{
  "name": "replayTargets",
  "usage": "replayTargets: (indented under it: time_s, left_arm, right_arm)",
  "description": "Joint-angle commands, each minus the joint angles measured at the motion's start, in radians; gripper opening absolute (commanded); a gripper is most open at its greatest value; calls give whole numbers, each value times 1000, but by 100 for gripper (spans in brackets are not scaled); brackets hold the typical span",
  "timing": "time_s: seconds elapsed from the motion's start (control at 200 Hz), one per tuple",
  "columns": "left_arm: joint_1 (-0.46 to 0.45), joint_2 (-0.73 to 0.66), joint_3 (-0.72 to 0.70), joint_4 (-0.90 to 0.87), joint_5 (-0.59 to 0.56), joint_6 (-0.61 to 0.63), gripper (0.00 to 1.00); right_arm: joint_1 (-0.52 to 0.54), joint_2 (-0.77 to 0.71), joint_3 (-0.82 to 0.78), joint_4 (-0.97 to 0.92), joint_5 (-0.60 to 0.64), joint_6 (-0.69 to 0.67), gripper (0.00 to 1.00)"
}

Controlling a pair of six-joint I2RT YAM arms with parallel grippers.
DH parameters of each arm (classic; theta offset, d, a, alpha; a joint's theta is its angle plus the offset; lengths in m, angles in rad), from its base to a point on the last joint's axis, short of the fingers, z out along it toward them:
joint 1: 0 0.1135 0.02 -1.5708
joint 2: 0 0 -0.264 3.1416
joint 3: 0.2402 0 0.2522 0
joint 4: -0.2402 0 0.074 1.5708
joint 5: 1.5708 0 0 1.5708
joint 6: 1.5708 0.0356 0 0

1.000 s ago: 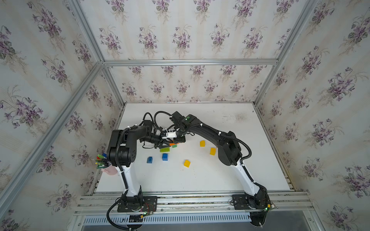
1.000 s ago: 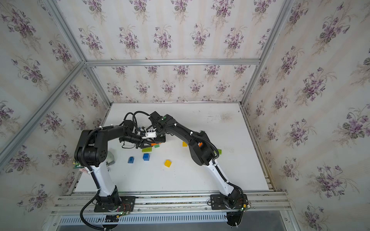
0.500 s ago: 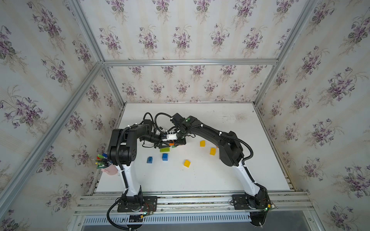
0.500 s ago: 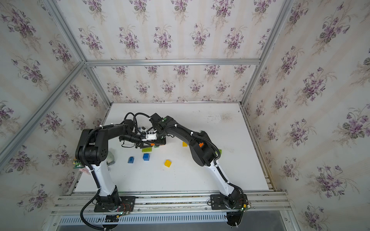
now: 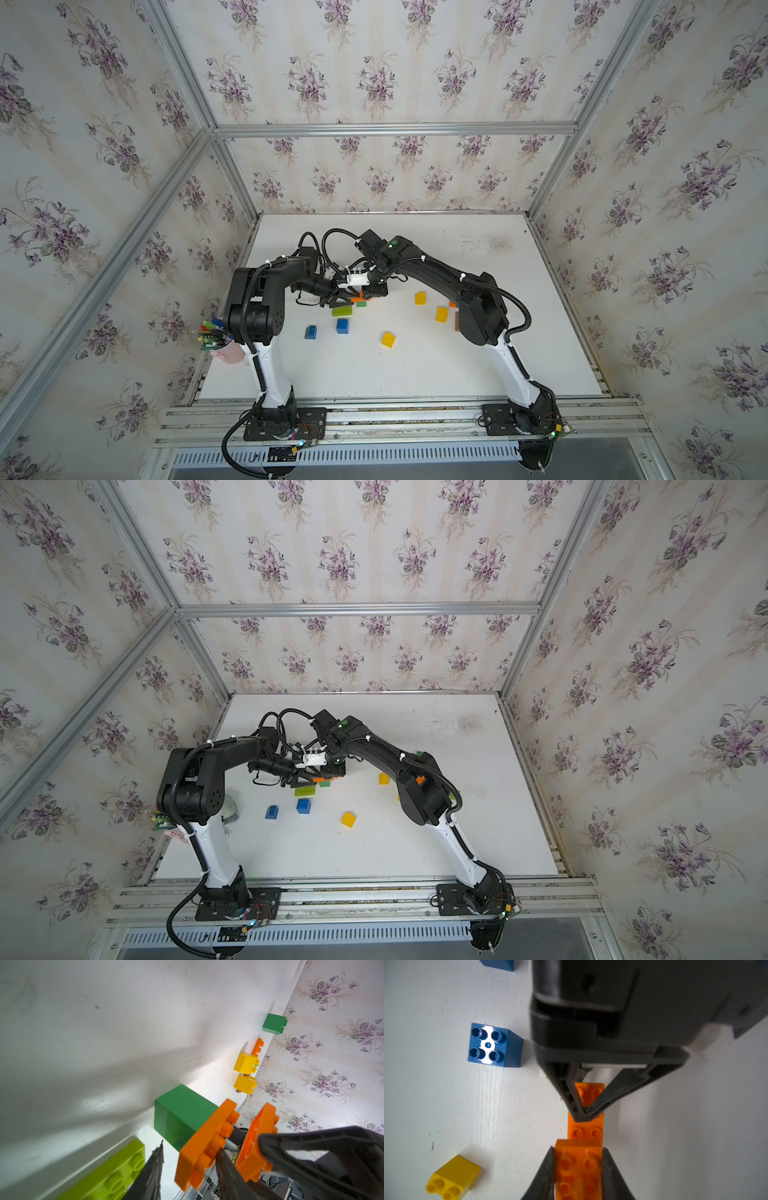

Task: Assemble a fork with lego
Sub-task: Assemble the lego brick with the lego brick.

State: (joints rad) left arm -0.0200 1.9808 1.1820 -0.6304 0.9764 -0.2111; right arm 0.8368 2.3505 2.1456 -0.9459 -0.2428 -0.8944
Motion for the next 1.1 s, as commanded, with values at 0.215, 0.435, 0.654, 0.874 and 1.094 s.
replayTargets:
  time_s: [0.215,0.435,0.654,0.874,1.094]
  left_arm:
    - [-2,14,-5,0,-105,4,42]
    - [-2,22,-10,6,-107,1,42]
    - [2,24,-12,6,-107,-1,42]
    - [26,21,-14,2,-123,0,43]
    - [29,17,1,1,-95,-2,47]
  right_arm:
    - [-8,35,8,3,-31,-17,24]
    - [-8,58,20,-8,-37,-35,24]
    - [-8,100,40,-62,7,-38,24]
    - [-8,127,25,-140,16,-21,24]
    - [-7,108,-7,-106,58,25,24]
